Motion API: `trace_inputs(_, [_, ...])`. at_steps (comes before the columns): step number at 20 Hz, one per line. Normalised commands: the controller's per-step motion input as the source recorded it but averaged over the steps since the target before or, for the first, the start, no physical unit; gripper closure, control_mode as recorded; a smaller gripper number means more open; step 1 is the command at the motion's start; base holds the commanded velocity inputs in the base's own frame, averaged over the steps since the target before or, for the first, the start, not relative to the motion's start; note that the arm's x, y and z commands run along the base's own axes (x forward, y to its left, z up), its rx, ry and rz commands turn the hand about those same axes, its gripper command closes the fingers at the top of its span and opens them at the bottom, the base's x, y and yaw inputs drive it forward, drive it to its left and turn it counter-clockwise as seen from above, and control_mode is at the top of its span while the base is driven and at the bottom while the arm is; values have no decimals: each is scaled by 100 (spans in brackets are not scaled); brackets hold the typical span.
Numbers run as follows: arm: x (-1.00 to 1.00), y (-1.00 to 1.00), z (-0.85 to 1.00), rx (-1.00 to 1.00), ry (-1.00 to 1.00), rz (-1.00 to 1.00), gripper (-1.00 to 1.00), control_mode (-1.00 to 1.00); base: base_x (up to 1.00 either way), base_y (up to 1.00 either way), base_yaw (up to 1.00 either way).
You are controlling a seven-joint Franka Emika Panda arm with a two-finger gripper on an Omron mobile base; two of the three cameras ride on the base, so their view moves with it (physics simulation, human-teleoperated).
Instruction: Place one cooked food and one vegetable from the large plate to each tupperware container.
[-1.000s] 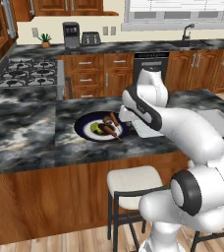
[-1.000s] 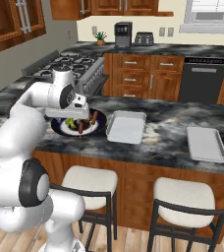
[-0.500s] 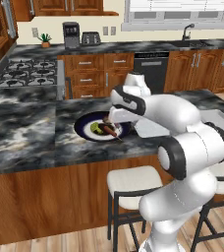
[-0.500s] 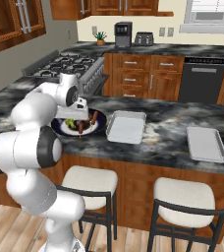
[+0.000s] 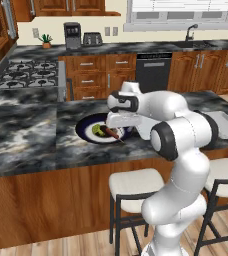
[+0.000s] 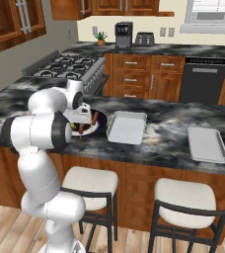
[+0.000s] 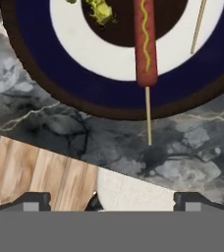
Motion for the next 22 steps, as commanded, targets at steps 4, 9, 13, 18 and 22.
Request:
trace_inputs(4, [51, 1, -41, 0, 8, 1, -100, -100, 0, 0, 0])
trace_inputs(9, [46, 3, -34, -2, 0, 0, -100, -100, 0, 0, 0])
trace_inputs(13, [49, 21, -43, -3, 0, 0, -100, -100, 0, 0, 0])
trace_inputs(18, [52, 11, -36, -1, 0, 0, -100, -100, 0, 0, 0])
trace_inputs(22, [43, -8, -7, 0, 1, 0, -100, -100, 0, 0, 0])
